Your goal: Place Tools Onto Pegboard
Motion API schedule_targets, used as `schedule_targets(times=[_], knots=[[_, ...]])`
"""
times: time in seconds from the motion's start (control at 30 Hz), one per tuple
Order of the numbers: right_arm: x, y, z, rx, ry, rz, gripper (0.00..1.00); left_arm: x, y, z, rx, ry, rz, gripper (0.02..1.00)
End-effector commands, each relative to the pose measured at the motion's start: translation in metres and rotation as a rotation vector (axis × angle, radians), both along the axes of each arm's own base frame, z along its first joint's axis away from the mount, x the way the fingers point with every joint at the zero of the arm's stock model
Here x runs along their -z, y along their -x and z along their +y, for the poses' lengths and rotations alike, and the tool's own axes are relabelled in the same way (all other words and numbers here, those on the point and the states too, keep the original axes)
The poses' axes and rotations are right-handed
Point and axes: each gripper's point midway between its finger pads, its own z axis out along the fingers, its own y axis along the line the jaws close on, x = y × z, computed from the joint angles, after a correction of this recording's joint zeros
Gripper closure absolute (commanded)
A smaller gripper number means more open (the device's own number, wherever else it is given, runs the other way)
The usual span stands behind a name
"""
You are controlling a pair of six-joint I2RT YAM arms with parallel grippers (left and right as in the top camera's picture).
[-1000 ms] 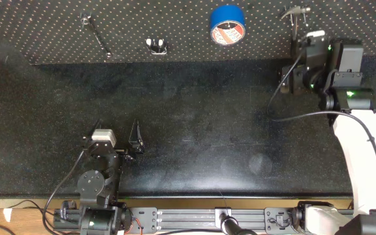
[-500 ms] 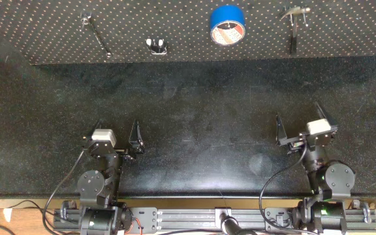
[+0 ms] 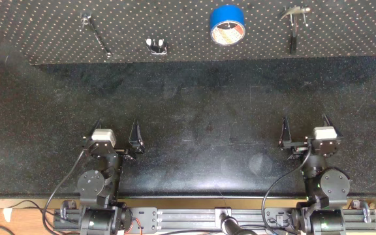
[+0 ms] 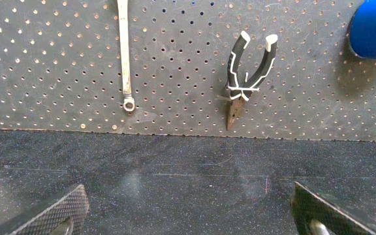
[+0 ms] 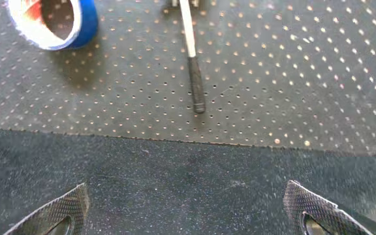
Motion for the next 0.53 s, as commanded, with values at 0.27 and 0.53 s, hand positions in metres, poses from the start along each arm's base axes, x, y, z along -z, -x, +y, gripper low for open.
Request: schedule_targets(times=[0.27,0.53], knots=[[-0.0008,0.0006,0.0005,-0.018,0.081,-0.013,0.025,0.0020,0.0003,-0.0003,0.004,-0.005,0.004,0.025],[-0.0008,0.0006,0.0005,-0.018,0.081,-0.013,0.025,0.0019,0.0003,-0.0003,0.004,-0.005,0.004,0.025]])
